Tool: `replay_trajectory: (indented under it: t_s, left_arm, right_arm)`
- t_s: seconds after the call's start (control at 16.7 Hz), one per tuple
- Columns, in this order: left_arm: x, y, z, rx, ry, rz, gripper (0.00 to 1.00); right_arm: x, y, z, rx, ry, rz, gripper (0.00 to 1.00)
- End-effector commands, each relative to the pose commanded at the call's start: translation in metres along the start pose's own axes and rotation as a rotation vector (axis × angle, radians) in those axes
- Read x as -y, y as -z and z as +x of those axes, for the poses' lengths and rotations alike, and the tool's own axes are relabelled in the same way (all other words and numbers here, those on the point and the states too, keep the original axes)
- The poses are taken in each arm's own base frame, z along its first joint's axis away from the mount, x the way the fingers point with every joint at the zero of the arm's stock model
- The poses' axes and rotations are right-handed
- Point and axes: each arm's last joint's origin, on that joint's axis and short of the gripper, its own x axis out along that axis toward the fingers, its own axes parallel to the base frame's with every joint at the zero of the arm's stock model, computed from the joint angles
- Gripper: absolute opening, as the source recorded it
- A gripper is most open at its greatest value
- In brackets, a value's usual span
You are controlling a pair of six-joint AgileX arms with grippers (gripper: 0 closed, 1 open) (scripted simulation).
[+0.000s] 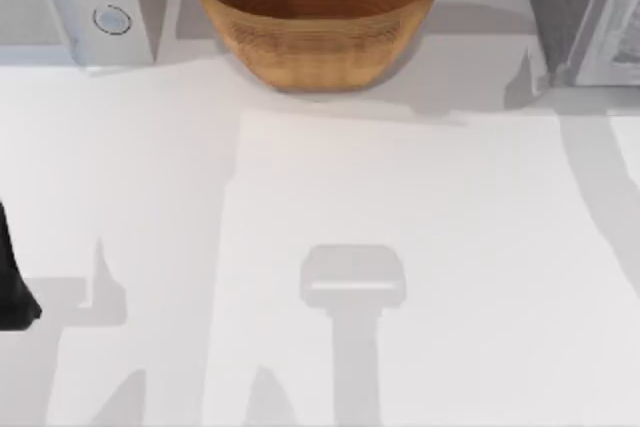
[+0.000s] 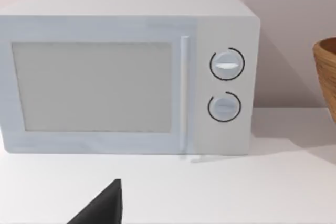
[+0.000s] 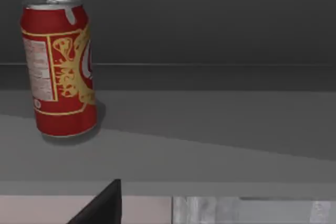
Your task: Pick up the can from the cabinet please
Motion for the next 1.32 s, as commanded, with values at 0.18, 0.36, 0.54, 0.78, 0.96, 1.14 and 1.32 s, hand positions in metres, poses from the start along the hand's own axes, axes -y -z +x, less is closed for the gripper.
replay_trajectory:
  t_s: [0.18, 0.36, 0.54, 0.78, 0.96, 1.14, 1.32]
  left_arm:
    - [0.0, 0.0, 0.0, 0.0, 0.0, 0.0, 1.0]
    - [0.0, 0.0, 0.0, 0.0, 0.0, 0.0, 1.0]
    - [0.0, 0.0, 0.0, 0.0, 0.0, 0.0, 1.0]
    - [0.0, 0.0, 0.0, 0.0, 0.0, 0.0, 1.0]
    - [0.0, 0.0, 0.0, 0.0, 0.0, 0.0, 1.0]
    - [0.0, 0.0, 0.0, 0.0, 0.0, 0.0, 1.0]
    - [0.0, 0.0, 0.0, 0.0, 0.0, 0.0, 1.0]
  right_arm:
    - [-0.008, -0.019, 0.022, 0.003, -0.002, 0.001, 1.0]
    - [-0.012, -0.028, 0.033, 0.006, -0.002, 0.002, 1.0]
    - [-0.013, -0.029, 0.034, 0.006, -0.003, 0.002, 1.0]
    - [-0.016, -0.027, 0.037, 0.009, 0.0, 0.002, 1.0]
    - [-0.038, -0.019, 0.048, 0.009, 0.004, 0.001, 1.0]
    - [-0.066, -0.011, 0.052, 0.017, 0.013, 0.002, 1.0]
    - [-0.086, -0.002, 0.057, 0.018, 0.013, 0.001, 1.0]
